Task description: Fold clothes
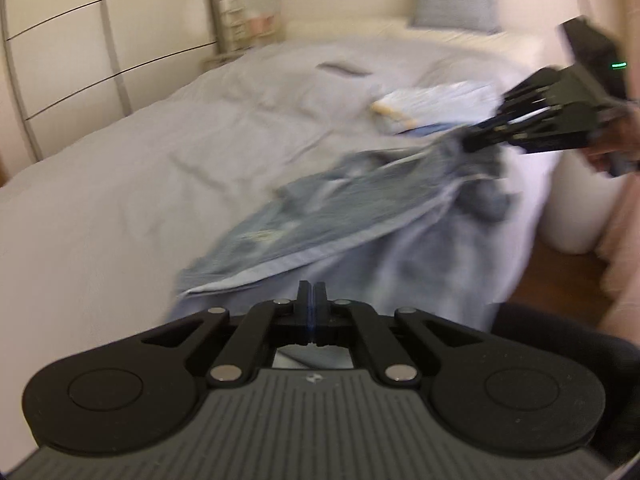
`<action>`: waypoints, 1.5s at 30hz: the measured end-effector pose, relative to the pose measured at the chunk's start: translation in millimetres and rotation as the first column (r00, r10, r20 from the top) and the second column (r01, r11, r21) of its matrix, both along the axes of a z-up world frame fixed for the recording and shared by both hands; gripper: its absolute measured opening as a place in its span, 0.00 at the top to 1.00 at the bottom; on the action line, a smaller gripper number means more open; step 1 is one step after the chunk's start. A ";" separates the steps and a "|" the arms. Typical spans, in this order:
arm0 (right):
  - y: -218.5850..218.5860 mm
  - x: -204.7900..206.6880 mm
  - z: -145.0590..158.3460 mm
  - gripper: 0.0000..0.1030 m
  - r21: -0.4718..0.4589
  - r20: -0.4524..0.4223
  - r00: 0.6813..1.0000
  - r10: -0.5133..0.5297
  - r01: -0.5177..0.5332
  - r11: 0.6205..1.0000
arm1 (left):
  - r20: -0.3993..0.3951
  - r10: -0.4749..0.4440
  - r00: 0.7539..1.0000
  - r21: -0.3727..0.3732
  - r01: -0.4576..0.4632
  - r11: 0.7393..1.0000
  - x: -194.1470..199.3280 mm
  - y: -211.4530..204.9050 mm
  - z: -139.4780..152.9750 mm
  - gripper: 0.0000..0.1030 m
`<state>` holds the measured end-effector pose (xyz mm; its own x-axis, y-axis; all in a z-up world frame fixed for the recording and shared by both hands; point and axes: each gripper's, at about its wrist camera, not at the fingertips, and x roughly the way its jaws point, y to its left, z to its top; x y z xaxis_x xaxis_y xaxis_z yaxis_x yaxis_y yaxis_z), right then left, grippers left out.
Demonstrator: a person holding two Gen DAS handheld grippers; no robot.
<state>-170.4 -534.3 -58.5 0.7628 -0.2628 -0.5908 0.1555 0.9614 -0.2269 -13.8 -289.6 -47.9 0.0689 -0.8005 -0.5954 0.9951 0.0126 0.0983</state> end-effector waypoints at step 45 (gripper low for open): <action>-26.7 -47.1 20.4 0.49 0.286 0.122 0.978 -0.168 0.128 0.950 | -0.288 0.306 0.907 0.060 -0.302 0.951 112.8 31.2 2.7 0.64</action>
<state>-217.5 -560.9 -38.1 0.8097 -0.2216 -0.5434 0.3121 0.9468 0.0789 99.0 -258.4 -45.2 0.1305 -0.7597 -0.6370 0.9277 0.3202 -0.1918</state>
